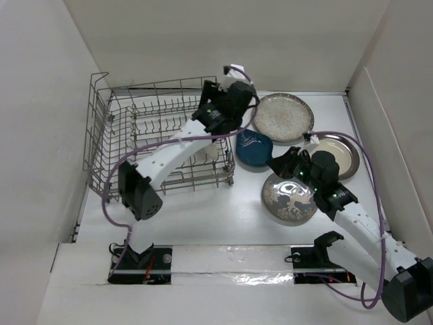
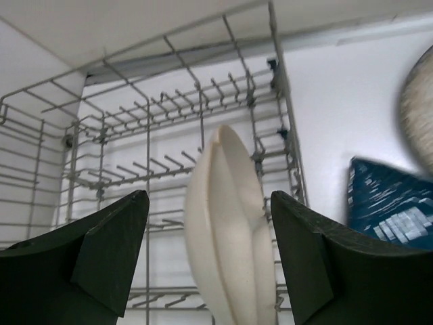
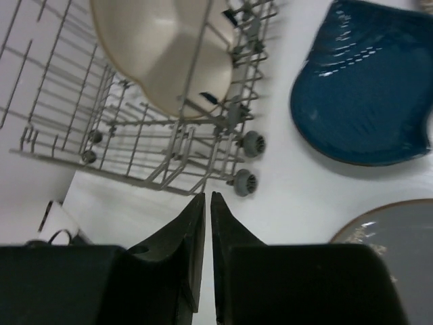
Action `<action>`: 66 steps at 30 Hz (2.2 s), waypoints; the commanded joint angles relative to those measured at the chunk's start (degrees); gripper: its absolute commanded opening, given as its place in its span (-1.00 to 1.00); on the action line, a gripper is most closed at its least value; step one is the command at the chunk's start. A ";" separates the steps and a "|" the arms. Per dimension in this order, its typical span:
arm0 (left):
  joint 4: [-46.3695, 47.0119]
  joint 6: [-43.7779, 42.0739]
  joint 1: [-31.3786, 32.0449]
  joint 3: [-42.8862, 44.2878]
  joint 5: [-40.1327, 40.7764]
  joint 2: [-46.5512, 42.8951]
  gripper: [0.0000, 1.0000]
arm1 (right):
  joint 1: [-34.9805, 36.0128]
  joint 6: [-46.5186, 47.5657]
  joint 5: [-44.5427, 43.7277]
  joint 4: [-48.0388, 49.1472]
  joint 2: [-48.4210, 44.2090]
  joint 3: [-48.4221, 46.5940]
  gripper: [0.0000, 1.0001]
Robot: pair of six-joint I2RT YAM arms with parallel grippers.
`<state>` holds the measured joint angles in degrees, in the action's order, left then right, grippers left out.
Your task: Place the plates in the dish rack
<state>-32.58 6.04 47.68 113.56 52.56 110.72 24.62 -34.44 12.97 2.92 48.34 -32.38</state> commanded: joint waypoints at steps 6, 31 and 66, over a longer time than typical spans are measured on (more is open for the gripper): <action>16.40 0.98 -1.54 -10.09 -12.82 -25.62 0.37 | -7.73 -1.95 -7.00 -0.11 0.26 2.06 -0.46; 23.53 3.89 -2.77 -51.33 -34.97 -62.03 0.04 | -16.62 -0.90 5.30 9.57 51.22 -19.82 0.21; 24.67 5.73 -2.77 -50.54 -41.83 -57.99 -0.01 | -16.10 -6.35 1.80 15.02 26.99 -11.21 -1.00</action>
<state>-10.11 10.85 45.19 59.57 12.14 52.10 8.08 -38.76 14.72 10.63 80.51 -42.37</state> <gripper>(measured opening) 0.497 0.138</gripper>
